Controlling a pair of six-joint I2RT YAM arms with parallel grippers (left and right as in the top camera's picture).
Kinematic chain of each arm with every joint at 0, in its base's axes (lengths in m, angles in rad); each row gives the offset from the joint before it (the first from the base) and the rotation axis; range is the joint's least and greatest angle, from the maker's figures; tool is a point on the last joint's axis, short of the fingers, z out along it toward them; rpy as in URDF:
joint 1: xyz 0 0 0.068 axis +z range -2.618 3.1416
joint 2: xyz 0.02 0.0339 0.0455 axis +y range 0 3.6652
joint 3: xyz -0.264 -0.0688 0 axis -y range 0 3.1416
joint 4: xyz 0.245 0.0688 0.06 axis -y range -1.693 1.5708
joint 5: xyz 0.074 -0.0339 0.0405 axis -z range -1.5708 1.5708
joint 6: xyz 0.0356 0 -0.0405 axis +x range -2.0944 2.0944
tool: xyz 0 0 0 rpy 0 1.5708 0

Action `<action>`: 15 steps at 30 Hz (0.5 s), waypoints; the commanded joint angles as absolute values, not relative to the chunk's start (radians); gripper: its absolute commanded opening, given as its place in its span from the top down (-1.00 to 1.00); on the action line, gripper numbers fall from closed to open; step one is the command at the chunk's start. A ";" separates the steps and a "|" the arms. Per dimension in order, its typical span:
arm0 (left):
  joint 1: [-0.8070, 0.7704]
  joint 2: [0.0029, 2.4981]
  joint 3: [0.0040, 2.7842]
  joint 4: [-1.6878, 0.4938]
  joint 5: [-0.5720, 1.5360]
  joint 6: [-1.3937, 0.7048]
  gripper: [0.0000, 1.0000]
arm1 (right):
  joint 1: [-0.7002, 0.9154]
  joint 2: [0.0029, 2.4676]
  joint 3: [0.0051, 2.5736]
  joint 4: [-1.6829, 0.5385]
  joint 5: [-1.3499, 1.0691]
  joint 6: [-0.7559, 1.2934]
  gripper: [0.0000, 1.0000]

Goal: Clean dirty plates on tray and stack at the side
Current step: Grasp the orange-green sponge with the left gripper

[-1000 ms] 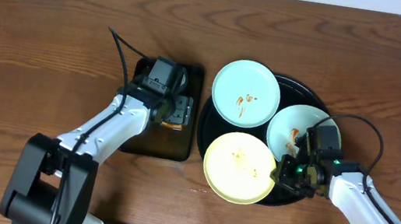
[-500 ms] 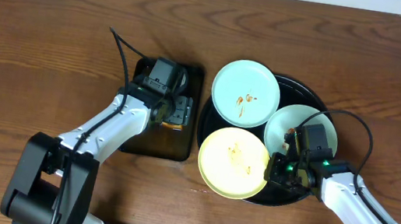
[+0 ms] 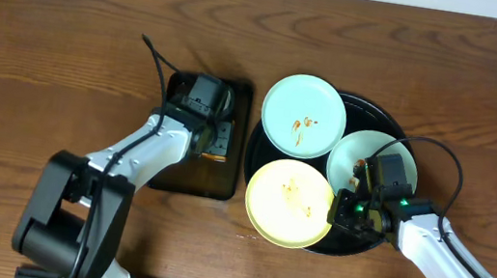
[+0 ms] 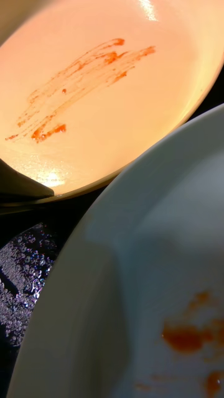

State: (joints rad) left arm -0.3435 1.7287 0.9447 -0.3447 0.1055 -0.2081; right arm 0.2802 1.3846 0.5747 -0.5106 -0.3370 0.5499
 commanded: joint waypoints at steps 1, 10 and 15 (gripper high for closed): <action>-0.347 1.747 0.937 -0.344 0.093 -0.196 0.54 | 0.290 1.386 0.569 -0.507 -0.318 0.569 0.97; -0.344 1.689 0.965 -0.331 0.020 -0.196 0.85 | 0.290 1.386 0.569 -0.508 -0.318 0.569 0.97; -0.344 1.607 0.966 -0.332 -0.020 -0.196 0.85 | 0.290 1.386 0.569 -0.507 -0.317 0.569 0.97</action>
State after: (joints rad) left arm -0.3443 1.6711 0.9447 -0.3336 0.0319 -0.2054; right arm 0.2802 1.3846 0.5747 -0.5106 -0.3370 0.5522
